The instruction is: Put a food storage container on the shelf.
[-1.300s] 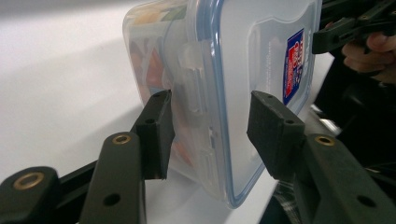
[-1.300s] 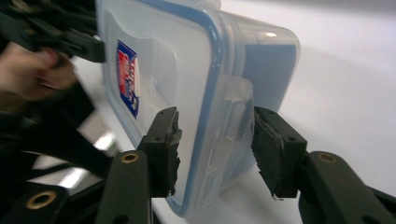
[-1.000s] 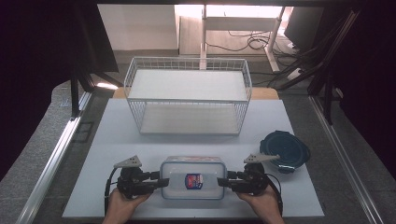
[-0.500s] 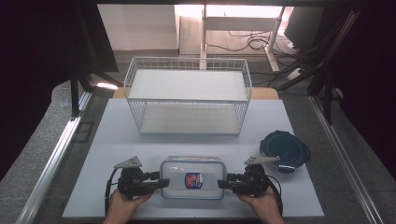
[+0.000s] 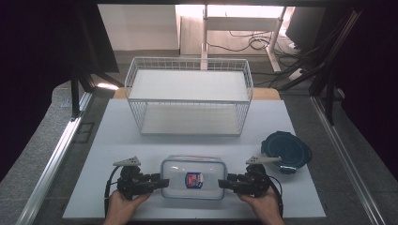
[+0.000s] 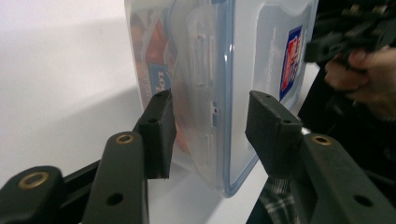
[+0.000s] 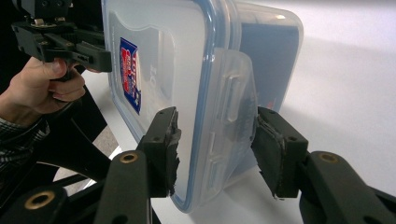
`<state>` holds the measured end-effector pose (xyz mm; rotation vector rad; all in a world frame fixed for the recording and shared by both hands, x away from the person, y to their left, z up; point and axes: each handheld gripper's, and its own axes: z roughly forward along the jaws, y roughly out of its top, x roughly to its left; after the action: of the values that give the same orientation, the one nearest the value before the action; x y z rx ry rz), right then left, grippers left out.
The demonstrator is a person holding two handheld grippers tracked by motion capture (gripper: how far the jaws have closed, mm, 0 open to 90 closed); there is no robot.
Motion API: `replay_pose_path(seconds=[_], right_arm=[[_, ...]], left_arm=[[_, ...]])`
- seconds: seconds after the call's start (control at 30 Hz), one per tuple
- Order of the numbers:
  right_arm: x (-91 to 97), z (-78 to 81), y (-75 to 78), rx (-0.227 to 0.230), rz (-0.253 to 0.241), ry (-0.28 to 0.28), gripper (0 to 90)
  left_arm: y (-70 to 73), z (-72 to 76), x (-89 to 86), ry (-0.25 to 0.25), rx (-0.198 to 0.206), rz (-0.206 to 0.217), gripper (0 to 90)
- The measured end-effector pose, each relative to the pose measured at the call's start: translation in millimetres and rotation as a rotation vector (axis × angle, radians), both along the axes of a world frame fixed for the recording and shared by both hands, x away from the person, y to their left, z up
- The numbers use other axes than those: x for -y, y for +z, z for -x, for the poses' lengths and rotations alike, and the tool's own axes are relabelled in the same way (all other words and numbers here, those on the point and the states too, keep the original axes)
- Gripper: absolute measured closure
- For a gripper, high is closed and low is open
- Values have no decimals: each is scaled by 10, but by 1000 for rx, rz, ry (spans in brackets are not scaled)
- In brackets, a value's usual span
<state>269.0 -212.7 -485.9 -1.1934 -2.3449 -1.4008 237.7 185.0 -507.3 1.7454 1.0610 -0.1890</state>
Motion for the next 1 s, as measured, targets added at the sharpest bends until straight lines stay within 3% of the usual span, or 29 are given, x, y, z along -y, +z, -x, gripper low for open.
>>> replay_pose_path(seconds=[0.07, 0.47, 0.8, 1.0], right_arm=[[-6, 3, 40, 16, -13, 1, 518], [29, -120, 310, 78, -56, -7, 519], [-6, -339, 635, 121, -79, 9, 520], [-54, -502, 901, 162, -81, 14, 521]], left_arm=[[43, 1, -24, 8, 15, 23, 535], [296, -86, -15, -9, 68, 15, 544], [689, -259, -59, 3, 114, -6, 544], [904, -400, -109, 8, 144, 6, 544]])
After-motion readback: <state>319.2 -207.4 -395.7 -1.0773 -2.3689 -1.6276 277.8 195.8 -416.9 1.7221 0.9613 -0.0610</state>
